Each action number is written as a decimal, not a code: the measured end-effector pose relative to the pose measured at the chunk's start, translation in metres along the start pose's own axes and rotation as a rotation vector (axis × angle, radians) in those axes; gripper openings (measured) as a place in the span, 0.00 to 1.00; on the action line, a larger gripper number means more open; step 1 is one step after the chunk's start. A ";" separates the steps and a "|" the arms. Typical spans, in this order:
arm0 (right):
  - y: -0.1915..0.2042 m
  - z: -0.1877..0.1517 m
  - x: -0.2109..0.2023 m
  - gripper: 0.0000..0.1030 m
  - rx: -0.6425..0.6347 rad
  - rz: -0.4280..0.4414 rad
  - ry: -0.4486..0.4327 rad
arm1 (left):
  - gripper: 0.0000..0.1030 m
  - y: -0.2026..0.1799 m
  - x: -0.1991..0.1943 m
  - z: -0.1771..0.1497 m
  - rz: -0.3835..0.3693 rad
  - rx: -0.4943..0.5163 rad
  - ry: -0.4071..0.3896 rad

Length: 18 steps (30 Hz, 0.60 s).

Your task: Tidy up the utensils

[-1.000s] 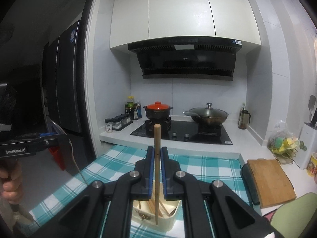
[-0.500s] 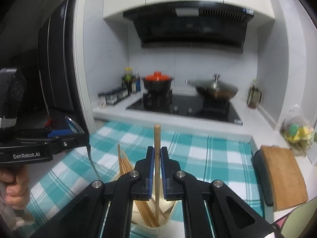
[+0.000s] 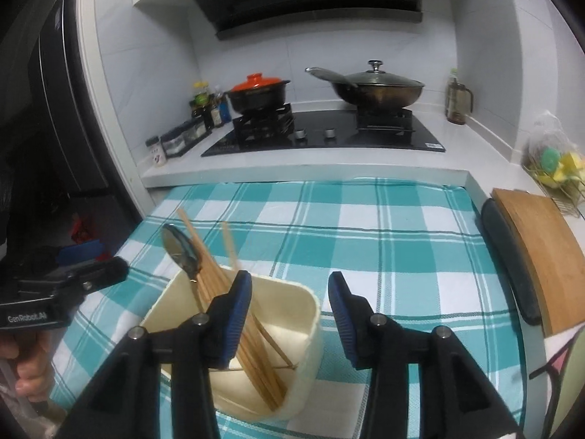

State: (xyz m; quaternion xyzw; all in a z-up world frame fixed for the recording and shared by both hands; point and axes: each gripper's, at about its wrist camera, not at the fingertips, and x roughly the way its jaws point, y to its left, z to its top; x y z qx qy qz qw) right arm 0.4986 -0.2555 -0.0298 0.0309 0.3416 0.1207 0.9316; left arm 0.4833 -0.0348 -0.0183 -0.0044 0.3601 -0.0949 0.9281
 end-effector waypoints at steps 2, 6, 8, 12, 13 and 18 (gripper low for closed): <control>-0.002 -0.004 -0.010 0.46 0.007 -0.005 -0.013 | 0.88 -0.003 -0.013 -0.007 0.023 0.026 -0.028; 0.002 -0.016 -0.034 0.52 0.006 -0.011 -0.045 | 0.97 -0.014 -0.039 -0.021 0.084 0.072 -0.078; 0.007 -0.024 -0.048 0.54 0.001 -0.014 -0.060 | 0.98 -0.022 -0.053 -0.031 0.117 0.093 -0.105; 0.020 -0.043 -0.076 0.59 -0.009 -0.021 -0.076 | 0.99 -0.035 -0.077 -0.048 0.124 0.098 -0.128; 0.024 -0.047 -0.082 0.61 -0.012 -0.023 -0.077 | 0.99 -0.037 -0.082 -0.051 0.126 0.096 -0.130; 0.040 -0.067 -0.112 0.68 -0.038 -0.036 -0.080 | 0.99 -0.047 -0.108 -0.067 0.151 0.105 -0.152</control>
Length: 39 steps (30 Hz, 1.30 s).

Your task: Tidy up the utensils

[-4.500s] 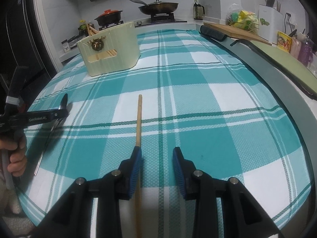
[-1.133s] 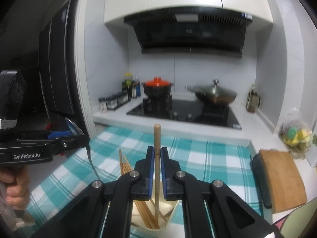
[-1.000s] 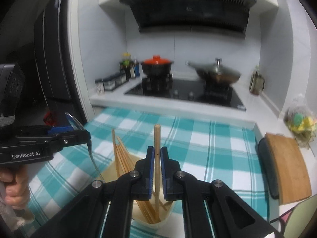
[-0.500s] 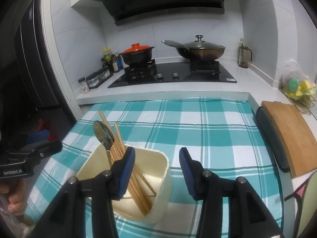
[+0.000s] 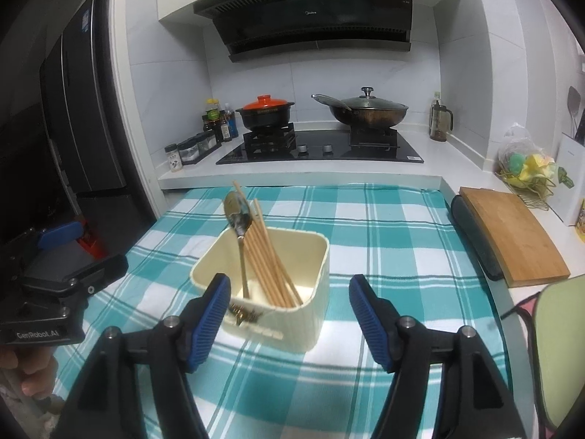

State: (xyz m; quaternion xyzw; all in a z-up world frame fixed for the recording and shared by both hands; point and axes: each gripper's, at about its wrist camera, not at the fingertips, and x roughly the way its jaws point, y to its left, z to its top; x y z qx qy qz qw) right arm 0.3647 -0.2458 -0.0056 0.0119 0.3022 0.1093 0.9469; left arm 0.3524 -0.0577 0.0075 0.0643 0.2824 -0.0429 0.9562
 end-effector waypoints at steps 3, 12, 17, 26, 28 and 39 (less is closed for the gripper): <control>0.008 -0.009 -0.016 0.69 -0.009 -0.011 -0.006 | 0.99 0.000 -0.018 -0.006 0.009 -0.001 -0.012; 0.032 -0.028 -0.058 0.85 -0.024 -0.025 -0.015 | 0.99 0.003 -0.063 -0.029 0.070 -0.020 -0.022; 0.043 -0.044 -0.079 0.94 -0.004 -0.051 -0.022 | 0.99 0.008 -0.081 -0.055 0.107 -0.085 0.019; 0.066 -0.077 -0.113 1.00 0.009 -0.104 -0.008 | 0.99 0.014 -0.104 -0.104 0.016 -0.162 0.076; 0.073 -0.082 -0.117 1.00 -0.006 -0.103 0.004 | 1.00 0.013 -0.106 -0.108 -0.005 -0.160 0.098; 0.083 -0.093 -0.129 1.00 -0.010 -0.134 0.021 | 1.00 0.007 -0.115 -0.106 0.041 -0.143 0.101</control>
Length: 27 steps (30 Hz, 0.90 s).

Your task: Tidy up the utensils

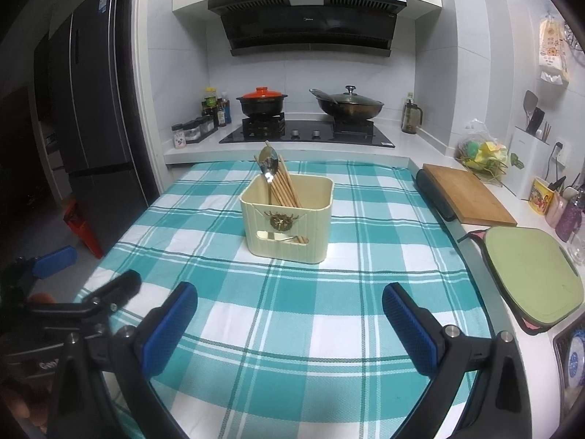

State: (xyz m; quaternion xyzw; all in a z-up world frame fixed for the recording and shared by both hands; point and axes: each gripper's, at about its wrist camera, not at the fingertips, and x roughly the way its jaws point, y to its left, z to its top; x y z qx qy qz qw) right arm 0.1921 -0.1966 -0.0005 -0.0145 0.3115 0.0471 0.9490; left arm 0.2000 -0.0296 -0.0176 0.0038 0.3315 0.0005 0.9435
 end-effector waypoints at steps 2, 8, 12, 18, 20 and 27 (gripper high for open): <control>-0.003 -0.001 0.000 1.00 0.007 -0.012 0.005 | 1.00 -0.001 0.002 0.000 0.013 0.003 0.003; -0.007 -0.001 -0.002 1.00 -0.005 -0.061 -0.002 | 1.00 -0.003 0.007 0.001 0.034 0.000 0.006; -0.008 0.000 -0.004 1.00 -0.019 -0.085 -0.011 | 1.00 -0.004 0.010 -0.001 0.047 0.004 0.013; -0.006 -0.001 -0.005 1.00 -0.030 -0.093 -0.015 | 1.00 -0.003 0.011 0.000 0.043 -0.003 0.020; -0.006 0.000 -0.005 1.00 -0.029 -0.095 -0.016 | 1.00 -0.003 0.011 0.000 0.046 -0.002 0.018; -0.007 0.000 -0.009 1.00 -0.041 -0.111 -0.023 | 1.00 -0.005 0.010 0.000 0.043 0.002 0.020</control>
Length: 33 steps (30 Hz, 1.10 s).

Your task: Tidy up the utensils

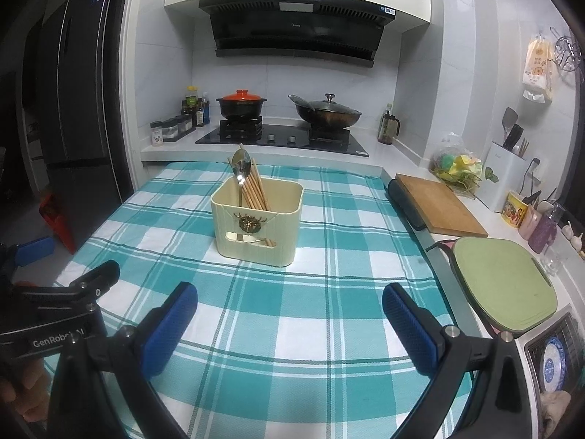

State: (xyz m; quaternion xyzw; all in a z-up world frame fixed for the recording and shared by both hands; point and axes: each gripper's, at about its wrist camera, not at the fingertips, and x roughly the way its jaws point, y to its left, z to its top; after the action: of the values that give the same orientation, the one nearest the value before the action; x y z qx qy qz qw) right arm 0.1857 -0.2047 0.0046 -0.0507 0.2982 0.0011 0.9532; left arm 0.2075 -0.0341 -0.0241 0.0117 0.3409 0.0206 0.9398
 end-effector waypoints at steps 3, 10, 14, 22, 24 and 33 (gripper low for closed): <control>0.000 0.000 -0.001 1.00 -0.004 -0.003 -0.001 | 1.00 -0.001 -0.001 0.000 -0.002 0.000 -0.001; 0.000 0.001 -0.003 1.00 -0.009 -0.011 -0.010 | 1.00 0.000 -0.002 0.000 -0.003 0.001 -0.005; 0.000 0.000 -0.002 1.00 -0.010 -0.010 -0.006 | 1.00 -0.001 -0.002 0.000 -0.004 0.005 0.000; 0.001 0.000 -0.002 1.00 -0.013 -0.011 -0.008 | 1.00 -0.002 -0.001 0.000 -0.004 0.004 -0.001; 0.001 -0.001 -0.002 1.00 -0.016 -0.013 -0.011 | 1.00 -0.002 -0.001 0.000 -0.004 0.004 -0.002; 0.001 -0.002 -0.003 1.00 -0.016 -0.012 -0.010 | 1.00 -0.002 -0.001 0.000 -0.006 0.004 -0.004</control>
State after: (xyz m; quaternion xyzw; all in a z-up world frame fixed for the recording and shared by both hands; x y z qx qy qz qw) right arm 0.1825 -0.2037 0.0045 -0.0601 0.2930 -0.0017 0.9542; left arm 0.2068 -0.0358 -0.0235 0.0125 0.3389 0.0172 0.9406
